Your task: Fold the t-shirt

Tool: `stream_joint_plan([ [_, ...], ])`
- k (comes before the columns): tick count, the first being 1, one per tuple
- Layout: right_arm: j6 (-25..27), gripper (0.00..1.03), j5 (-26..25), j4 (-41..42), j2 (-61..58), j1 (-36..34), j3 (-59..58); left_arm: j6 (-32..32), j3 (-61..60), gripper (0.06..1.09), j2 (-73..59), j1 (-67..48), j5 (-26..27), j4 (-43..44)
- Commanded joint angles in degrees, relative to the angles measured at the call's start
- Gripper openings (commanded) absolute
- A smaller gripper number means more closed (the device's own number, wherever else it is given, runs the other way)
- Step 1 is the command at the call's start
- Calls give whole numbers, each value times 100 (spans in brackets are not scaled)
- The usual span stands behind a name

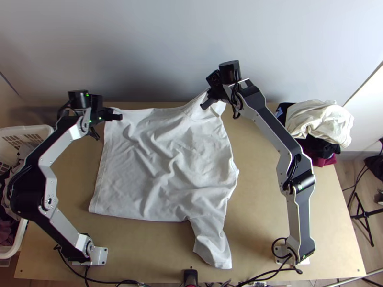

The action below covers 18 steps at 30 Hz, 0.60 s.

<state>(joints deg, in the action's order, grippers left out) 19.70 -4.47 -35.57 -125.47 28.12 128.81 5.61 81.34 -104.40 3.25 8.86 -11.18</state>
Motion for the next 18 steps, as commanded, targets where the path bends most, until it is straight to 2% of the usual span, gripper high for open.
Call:
stream_joint_plan([
  [1,288,3,-116,340,409,53,-427,-16,-39,10,289,317,107,-42],
  [5,499,3,-116,587,858,115,-1333,-24,-48,10,368,546,212,-104],
  [10,508,3,-107,727,1508,291,-2431,-33,-241,10,702,589,327,-227],
  [18,332,3,-80,718,2070,484,-3169,2,-927,9,1334,466,371,-236],
])
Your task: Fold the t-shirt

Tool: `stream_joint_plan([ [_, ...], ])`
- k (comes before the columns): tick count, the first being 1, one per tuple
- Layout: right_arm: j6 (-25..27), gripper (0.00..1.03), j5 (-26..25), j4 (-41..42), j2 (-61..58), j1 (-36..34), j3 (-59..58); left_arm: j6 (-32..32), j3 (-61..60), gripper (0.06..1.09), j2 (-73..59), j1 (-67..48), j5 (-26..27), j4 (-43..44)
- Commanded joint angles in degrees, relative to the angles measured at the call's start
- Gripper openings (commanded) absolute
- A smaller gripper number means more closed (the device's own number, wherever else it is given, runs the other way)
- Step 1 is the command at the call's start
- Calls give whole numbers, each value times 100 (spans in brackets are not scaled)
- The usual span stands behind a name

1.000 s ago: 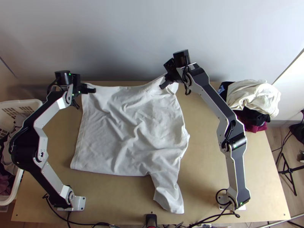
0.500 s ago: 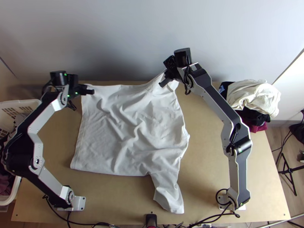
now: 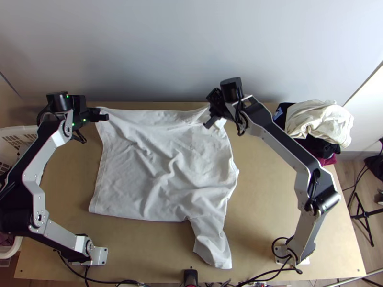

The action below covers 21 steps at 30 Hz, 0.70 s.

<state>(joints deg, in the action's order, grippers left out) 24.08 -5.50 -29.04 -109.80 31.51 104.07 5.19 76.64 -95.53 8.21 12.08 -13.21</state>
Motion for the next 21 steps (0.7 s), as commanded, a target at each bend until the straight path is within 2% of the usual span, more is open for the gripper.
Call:
stream_joint_plan([
  [1,-158,3,49,38,556,163,-757,52,-536,10,509,-30,58,-32],
  [11,-483,3,444,-454,1206,365,-1381,87,-1327,10,1194,-135,155,-155],
  [21,-869,3,1139,-1245,1637,523,-1891,87,-1837,9,1713,-170,155,-314],
])
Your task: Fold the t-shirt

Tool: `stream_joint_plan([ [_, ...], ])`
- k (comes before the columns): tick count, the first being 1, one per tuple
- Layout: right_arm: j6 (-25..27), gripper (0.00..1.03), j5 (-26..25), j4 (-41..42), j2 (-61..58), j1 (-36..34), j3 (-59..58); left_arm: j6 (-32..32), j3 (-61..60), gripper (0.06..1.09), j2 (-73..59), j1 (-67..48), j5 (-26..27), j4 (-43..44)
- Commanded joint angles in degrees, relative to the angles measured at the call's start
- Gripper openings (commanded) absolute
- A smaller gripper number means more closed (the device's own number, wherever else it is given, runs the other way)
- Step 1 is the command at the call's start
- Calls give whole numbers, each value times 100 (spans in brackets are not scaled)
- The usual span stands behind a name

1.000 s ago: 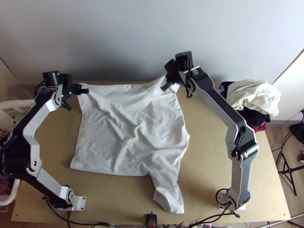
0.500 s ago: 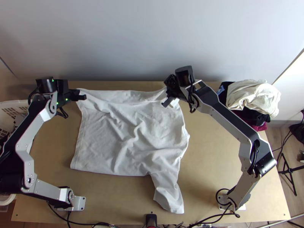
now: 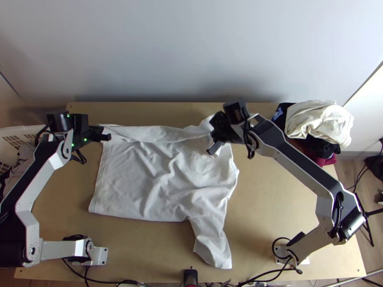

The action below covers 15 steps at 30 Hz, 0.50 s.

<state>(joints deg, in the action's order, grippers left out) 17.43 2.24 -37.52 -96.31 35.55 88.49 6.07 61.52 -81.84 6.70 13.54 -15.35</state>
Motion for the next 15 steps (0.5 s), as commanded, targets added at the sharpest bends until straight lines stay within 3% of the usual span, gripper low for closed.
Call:
stream_joint_plan([
  [1,-231,3,400,-441,306,145,-367,0,-360,9,406,-20,-1,-117],
  [15,-354,3,962,-1267,508,558,-860,114,-1045,9,1030,104,-1,-284],
])
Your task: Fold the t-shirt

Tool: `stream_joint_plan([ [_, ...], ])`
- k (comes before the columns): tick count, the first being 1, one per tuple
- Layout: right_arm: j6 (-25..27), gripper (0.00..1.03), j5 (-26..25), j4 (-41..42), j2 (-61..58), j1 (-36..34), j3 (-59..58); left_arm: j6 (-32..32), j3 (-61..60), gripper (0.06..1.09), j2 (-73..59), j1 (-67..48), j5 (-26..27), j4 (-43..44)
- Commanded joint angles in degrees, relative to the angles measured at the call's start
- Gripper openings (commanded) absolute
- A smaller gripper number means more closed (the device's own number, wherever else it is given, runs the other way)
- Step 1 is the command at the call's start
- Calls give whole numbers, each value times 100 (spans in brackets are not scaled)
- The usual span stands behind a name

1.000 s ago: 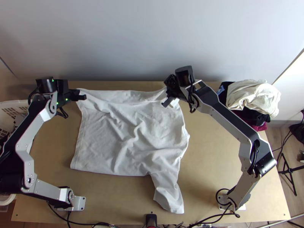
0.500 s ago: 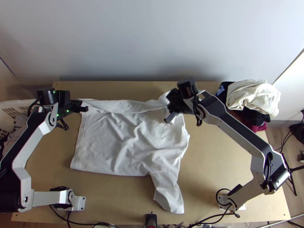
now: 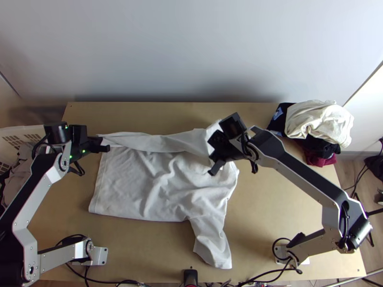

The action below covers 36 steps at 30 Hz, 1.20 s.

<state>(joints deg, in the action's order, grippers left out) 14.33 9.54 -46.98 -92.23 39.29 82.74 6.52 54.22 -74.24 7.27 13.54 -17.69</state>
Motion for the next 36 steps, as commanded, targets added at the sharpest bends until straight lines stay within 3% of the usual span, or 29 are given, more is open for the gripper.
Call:
stream_joint_plan([
  [1,-53,3,232,-382,99,211,-311,77,-359,9,305,55,-1,-50],
  [12,-167,3,549,-698,-32,351,-496,402,-755,9,630,328,8,-208],
  [36,-185,3,470,-356,-358,123,-1331,947,-1660,10,357,855,61,345],
])
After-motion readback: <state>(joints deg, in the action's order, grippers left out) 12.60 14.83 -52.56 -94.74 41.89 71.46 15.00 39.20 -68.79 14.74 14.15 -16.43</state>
